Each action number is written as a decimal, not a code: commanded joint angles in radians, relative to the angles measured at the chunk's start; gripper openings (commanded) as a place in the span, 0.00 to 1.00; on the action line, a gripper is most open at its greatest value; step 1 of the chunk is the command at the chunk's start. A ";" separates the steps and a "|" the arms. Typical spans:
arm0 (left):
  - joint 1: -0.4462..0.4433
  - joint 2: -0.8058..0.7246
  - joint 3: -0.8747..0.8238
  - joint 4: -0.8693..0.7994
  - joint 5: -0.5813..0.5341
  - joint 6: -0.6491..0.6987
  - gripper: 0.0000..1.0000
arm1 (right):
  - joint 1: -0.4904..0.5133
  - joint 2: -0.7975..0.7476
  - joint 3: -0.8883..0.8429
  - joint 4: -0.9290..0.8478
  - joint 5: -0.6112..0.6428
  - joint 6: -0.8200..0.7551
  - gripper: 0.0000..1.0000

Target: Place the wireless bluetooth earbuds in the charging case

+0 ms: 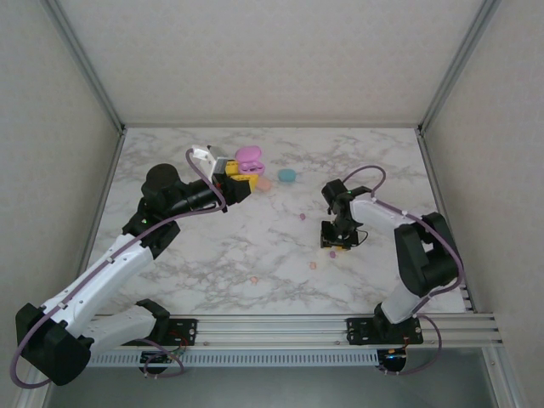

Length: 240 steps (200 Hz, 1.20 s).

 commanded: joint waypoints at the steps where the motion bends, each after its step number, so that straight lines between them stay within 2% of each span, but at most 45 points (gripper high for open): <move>1: -0.003 -0.016 0.032 -0.005 -0.013 0.009 0.21 | 0.014 0.035 0.041 -0.074 0.033 -0.061 0.35; 185: -0.004 -0.015 0.037 -0.021 -0.014 0.014 0.21 | 0.038 0.131 0.087 -0.113 0.082 -0.115 0.30; 240: -0.004 -0.016 0.037 -0.025 -0.016 0.014 0.21 | 0.038 0.142 0.085 -0.112 0.075 -0.113 0.26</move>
